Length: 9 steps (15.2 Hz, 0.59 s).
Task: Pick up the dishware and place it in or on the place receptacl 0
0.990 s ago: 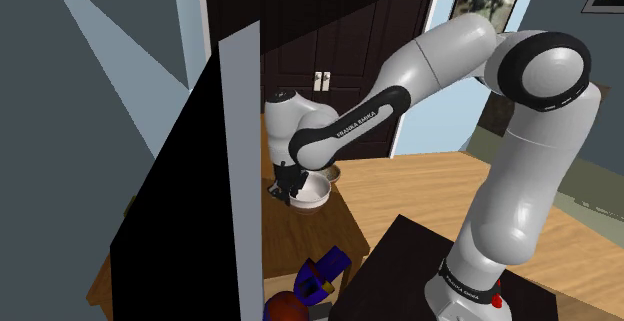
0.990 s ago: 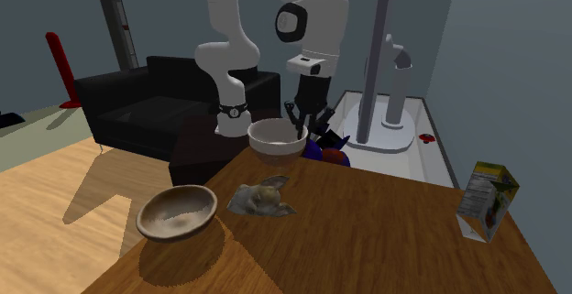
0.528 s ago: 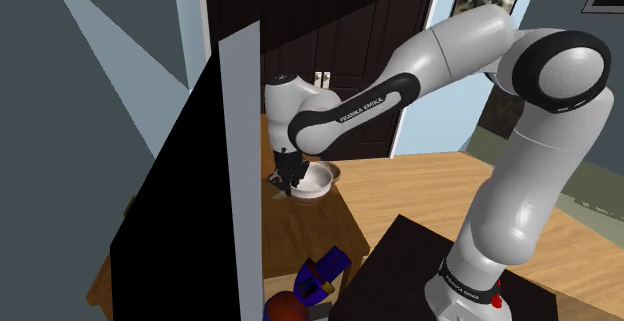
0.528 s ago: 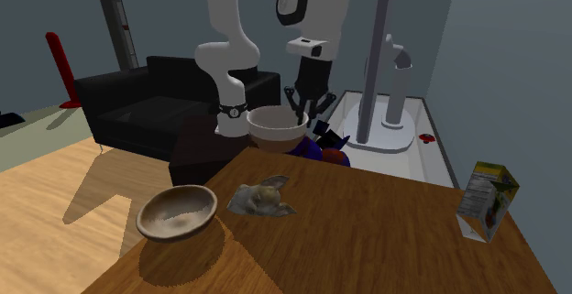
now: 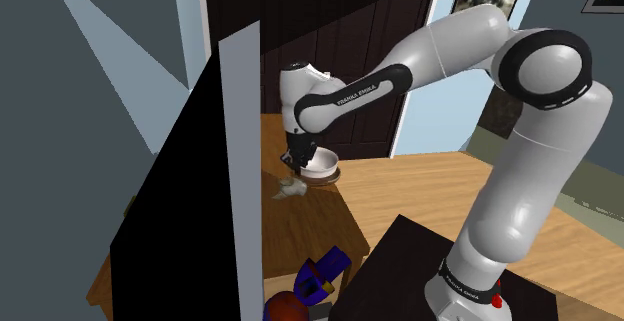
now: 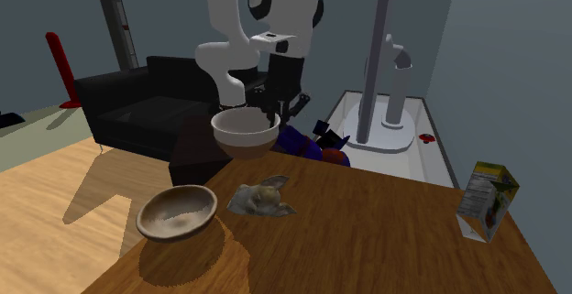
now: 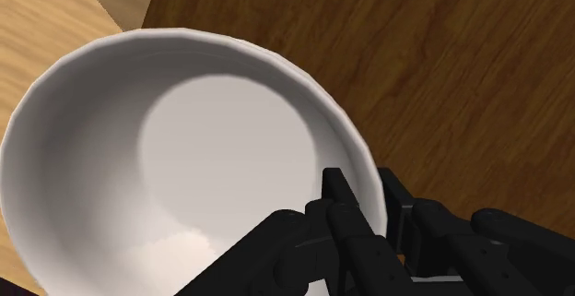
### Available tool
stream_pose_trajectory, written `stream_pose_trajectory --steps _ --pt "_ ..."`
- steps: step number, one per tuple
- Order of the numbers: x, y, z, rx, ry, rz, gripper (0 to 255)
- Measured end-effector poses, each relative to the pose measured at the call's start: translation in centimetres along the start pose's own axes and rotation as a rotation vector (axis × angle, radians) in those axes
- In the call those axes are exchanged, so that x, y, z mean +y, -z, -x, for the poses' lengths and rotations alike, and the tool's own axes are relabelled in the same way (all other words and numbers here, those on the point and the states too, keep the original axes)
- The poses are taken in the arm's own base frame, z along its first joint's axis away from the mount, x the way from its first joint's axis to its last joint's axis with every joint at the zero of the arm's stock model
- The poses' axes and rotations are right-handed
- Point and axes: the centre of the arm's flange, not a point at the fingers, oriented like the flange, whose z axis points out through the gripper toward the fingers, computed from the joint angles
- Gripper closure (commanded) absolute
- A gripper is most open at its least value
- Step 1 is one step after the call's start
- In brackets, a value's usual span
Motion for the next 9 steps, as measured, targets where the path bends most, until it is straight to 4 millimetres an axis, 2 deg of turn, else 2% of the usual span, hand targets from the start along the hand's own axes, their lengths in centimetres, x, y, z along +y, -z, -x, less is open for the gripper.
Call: stream_pose_trajectory --steps 9 --pt "10.2 -0.8 -6.7 0.000 0.000 0.000 255"
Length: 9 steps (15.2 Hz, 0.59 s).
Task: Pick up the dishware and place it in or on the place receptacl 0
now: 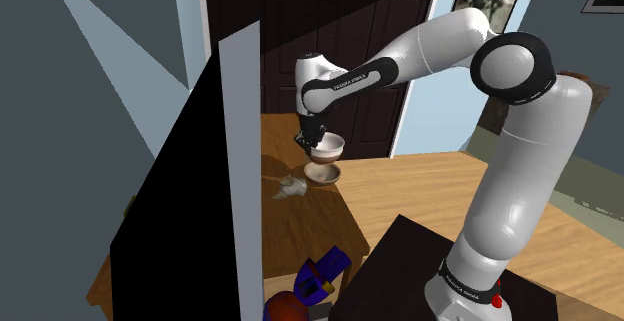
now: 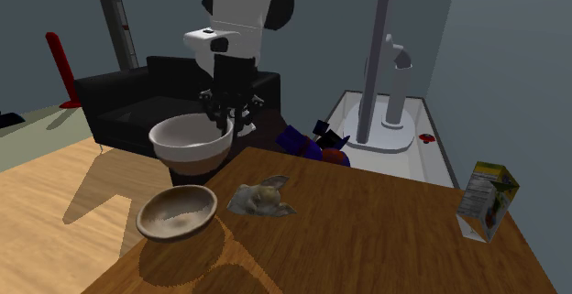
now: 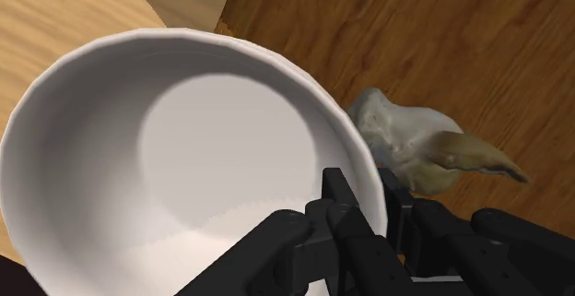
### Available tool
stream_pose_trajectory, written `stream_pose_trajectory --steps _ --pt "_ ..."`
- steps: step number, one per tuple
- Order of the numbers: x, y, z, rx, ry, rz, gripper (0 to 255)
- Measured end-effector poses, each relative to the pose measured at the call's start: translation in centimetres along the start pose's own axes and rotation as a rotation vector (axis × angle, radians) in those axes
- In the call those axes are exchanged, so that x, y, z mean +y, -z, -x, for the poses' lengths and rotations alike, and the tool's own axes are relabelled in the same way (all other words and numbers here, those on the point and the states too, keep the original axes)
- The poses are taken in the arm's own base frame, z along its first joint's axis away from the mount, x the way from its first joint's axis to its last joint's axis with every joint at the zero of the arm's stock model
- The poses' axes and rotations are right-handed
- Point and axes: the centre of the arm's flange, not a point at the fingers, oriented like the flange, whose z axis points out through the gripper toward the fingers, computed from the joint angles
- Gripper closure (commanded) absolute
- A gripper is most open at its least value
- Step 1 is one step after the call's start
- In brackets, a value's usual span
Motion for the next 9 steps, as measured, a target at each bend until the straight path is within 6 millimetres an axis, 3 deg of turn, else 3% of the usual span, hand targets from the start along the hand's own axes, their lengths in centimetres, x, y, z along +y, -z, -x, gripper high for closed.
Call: stream_pose_trajectory --steps 4,9 --pt "3.9 -0.4 -3.1 0.000 0.000 0.000 255" --pt "4.5 -2.5 -3.2 0.000 0.001 0.000 255"
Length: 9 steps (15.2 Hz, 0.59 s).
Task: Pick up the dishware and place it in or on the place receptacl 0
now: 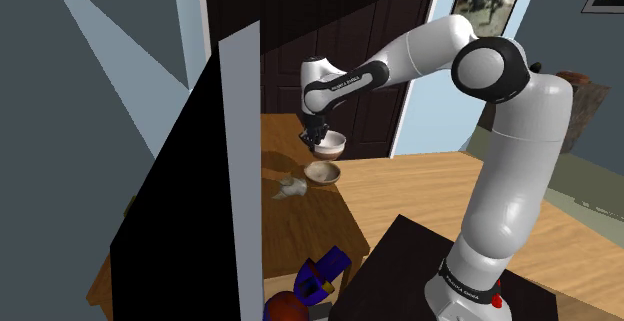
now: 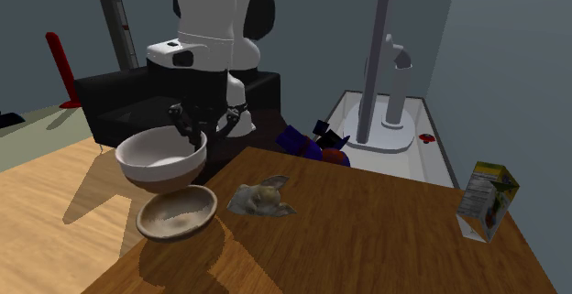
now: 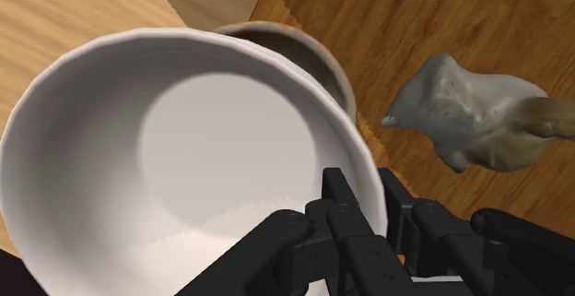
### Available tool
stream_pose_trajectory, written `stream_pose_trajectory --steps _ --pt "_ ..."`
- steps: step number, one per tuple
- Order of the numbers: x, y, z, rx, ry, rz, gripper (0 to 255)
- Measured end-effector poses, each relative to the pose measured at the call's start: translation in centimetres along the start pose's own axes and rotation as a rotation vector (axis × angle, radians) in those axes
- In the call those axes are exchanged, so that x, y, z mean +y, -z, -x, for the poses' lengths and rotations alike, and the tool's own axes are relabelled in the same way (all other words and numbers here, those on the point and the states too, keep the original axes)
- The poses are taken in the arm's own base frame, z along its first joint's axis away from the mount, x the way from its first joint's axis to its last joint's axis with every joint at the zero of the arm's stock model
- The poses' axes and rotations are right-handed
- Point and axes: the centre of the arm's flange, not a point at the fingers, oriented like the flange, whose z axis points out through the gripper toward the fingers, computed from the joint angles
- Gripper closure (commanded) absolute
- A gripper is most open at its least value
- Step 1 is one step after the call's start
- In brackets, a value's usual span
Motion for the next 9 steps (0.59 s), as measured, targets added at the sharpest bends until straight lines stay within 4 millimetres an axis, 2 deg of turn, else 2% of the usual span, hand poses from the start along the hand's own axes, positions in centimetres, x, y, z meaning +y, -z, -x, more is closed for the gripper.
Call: stream_pose_trajectory --steps 9 --pt "-0.8 -4.7 0.2 0.000 0.000 0.000 255"
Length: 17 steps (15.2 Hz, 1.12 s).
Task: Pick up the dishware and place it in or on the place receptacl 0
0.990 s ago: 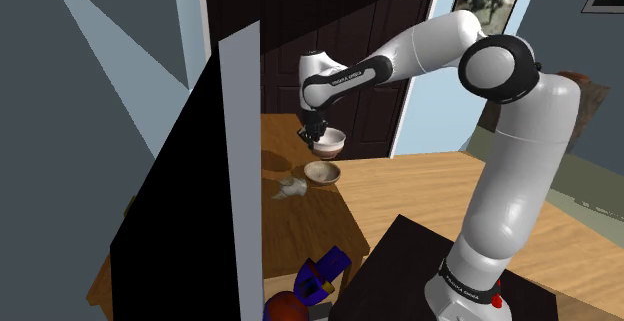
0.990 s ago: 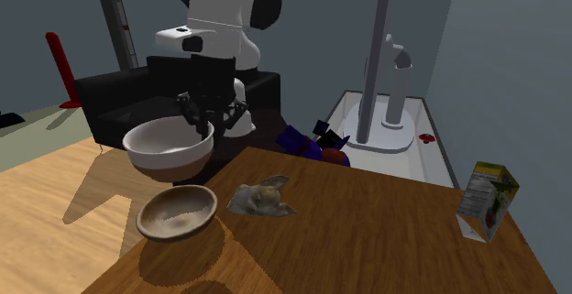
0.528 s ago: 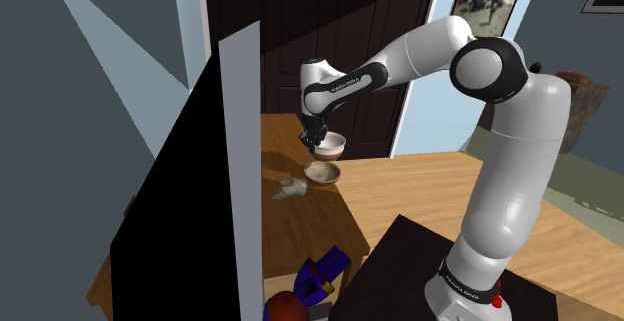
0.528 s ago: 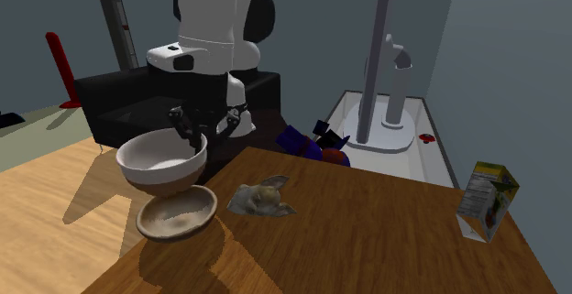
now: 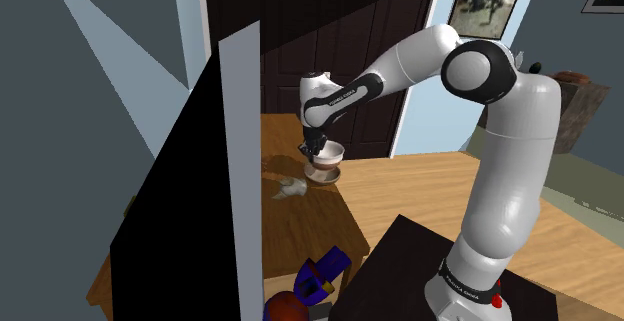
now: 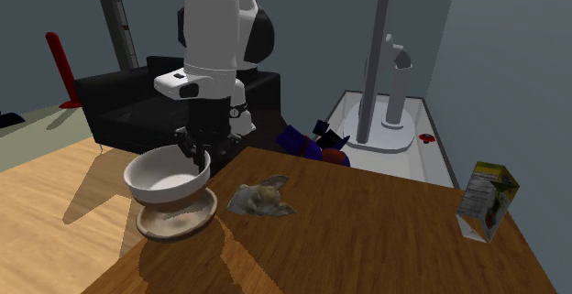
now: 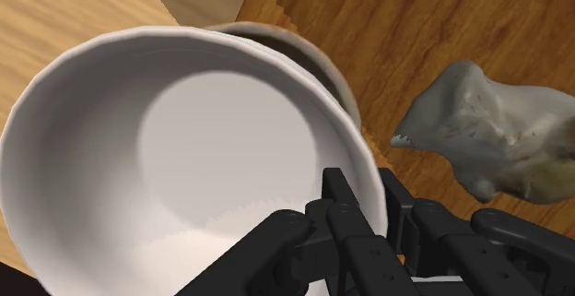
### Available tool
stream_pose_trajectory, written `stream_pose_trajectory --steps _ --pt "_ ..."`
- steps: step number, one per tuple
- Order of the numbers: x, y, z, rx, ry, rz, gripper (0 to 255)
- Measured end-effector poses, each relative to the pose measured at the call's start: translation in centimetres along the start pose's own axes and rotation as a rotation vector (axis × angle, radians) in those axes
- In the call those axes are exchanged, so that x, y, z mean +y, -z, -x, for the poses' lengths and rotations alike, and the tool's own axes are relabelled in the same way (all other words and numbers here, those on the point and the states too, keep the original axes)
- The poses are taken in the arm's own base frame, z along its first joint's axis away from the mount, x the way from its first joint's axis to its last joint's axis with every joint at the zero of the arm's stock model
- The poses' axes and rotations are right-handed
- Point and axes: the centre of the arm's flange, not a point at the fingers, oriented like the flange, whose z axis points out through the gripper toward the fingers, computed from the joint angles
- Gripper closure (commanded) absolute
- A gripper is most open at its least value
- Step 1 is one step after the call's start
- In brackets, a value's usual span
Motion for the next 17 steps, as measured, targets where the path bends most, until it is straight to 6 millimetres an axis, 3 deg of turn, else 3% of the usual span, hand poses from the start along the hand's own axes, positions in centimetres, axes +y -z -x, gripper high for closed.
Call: stream_pose_trajectory --steps 5,11,12,17 --pt "-0.2 -2.3 0.1 0.000 0.000 0.000 255" --pt "-0.3 -2.7 0.0 0.001 0.000 0.000 255" --pt "-0.3 -2.7 0.0 0.001 0.000 0.000 0" --pt "-0.3 -2.6 0.0 0.001 0.000 0.000 0"
